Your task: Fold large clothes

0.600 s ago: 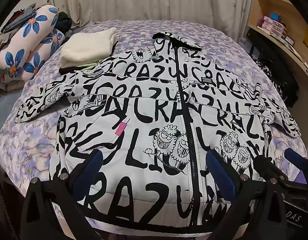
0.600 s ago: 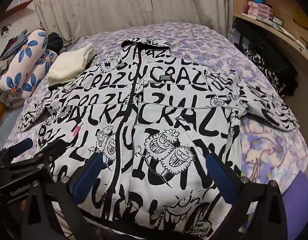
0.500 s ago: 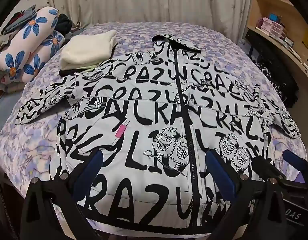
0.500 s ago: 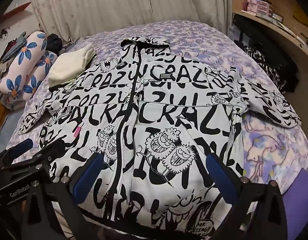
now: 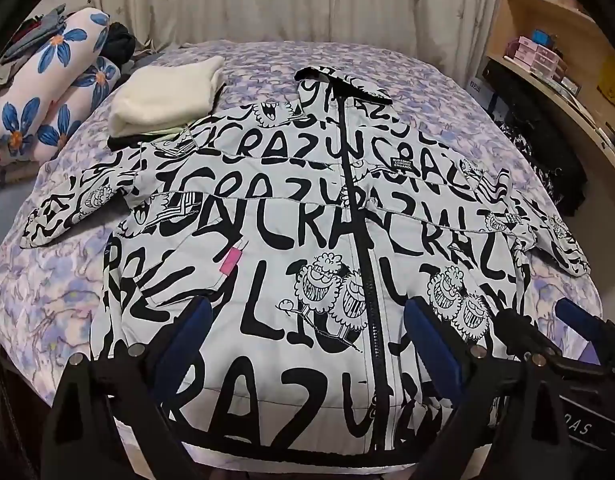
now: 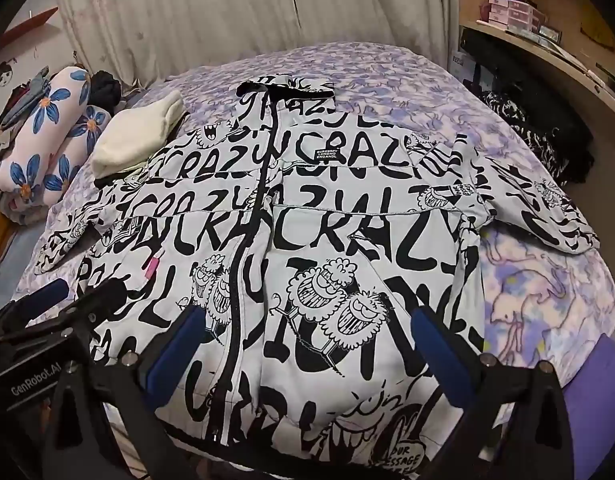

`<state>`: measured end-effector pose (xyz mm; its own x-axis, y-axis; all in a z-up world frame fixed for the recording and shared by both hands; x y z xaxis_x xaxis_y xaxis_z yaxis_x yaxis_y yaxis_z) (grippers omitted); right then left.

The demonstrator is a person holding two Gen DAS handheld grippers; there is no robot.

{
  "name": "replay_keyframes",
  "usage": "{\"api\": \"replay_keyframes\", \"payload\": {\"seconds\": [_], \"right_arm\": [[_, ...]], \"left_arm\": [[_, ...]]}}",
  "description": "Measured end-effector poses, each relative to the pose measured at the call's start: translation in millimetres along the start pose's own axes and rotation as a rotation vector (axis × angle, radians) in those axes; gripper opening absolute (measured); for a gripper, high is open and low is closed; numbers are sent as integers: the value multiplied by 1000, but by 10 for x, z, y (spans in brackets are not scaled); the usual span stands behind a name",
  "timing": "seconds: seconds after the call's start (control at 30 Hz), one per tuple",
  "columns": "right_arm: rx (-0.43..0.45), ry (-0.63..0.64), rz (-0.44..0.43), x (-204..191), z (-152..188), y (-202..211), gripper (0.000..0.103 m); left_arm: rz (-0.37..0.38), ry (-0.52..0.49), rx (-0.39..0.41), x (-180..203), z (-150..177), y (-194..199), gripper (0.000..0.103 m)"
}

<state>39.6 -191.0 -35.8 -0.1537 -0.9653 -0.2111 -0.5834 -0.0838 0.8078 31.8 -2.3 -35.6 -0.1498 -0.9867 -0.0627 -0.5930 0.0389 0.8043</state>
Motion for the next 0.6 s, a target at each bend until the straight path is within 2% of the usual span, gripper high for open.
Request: {"api": "replay_keyframes", "payload": {"seconds": [0.6], "right_arm": [[-21, -1, -22, -16, 41, -14, 103]], "left_arm": [[-31, -16, -24, -14, 24, -30, 95]]}}
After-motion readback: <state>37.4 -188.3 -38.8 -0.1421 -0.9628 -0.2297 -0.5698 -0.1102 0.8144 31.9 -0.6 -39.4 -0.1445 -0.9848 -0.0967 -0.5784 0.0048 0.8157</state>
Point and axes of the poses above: each gripper's, at about its wrist camera, not at the fingertips, and y roughly against the way its jaws point, x to its right, z to its underside, the point moved 5 cm from there along -y, roughly the way its jaws point, and after that the axes turned 14 degrees about -y, right-handed, at the moved point
